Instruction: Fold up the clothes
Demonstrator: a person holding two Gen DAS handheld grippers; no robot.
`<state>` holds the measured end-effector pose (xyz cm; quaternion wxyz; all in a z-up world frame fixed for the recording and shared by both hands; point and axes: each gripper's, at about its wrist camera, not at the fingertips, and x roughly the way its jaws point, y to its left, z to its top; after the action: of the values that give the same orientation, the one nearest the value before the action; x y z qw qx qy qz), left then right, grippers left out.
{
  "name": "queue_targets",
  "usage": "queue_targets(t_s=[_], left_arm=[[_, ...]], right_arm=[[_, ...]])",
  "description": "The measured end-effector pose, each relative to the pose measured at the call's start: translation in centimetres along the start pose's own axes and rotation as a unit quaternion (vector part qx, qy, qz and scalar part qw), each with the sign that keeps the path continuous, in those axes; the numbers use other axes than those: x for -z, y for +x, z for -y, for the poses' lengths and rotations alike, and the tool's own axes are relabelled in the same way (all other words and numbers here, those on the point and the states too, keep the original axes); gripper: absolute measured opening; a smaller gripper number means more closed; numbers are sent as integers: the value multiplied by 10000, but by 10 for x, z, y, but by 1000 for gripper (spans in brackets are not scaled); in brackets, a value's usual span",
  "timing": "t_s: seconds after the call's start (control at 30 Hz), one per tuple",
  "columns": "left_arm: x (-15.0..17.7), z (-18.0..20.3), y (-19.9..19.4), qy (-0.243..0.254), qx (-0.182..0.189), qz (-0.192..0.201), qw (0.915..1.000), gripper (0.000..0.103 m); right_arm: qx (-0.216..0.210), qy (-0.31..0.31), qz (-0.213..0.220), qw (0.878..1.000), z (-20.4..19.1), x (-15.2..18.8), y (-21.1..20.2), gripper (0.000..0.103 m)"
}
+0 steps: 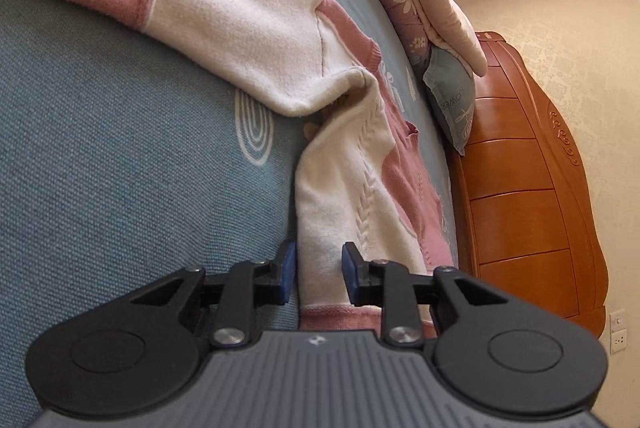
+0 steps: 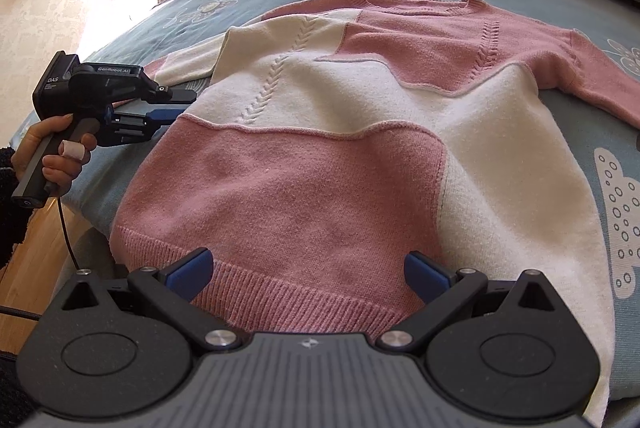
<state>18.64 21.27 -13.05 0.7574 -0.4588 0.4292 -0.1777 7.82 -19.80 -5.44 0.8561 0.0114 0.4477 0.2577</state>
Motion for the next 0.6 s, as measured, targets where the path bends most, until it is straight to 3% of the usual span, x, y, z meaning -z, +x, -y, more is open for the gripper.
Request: queue_targets(t_s=[0.27, 0.53, 0.6], left_arm=[[-18, 6, 22, -50, 24, 34, 10000, 27], [11, -4, 8, -116, 311, -202, 9992, 27], [11, -2, 7, -95, 161, -95, 9998, 23]], right_arm=[[43, -73, 62, 9999, -6, 3, -6, 103], [89, -15, 10, 10000, -3, 8, -7, 103], [83, -32, -38, 10000, -5, 8, -4, 103]])
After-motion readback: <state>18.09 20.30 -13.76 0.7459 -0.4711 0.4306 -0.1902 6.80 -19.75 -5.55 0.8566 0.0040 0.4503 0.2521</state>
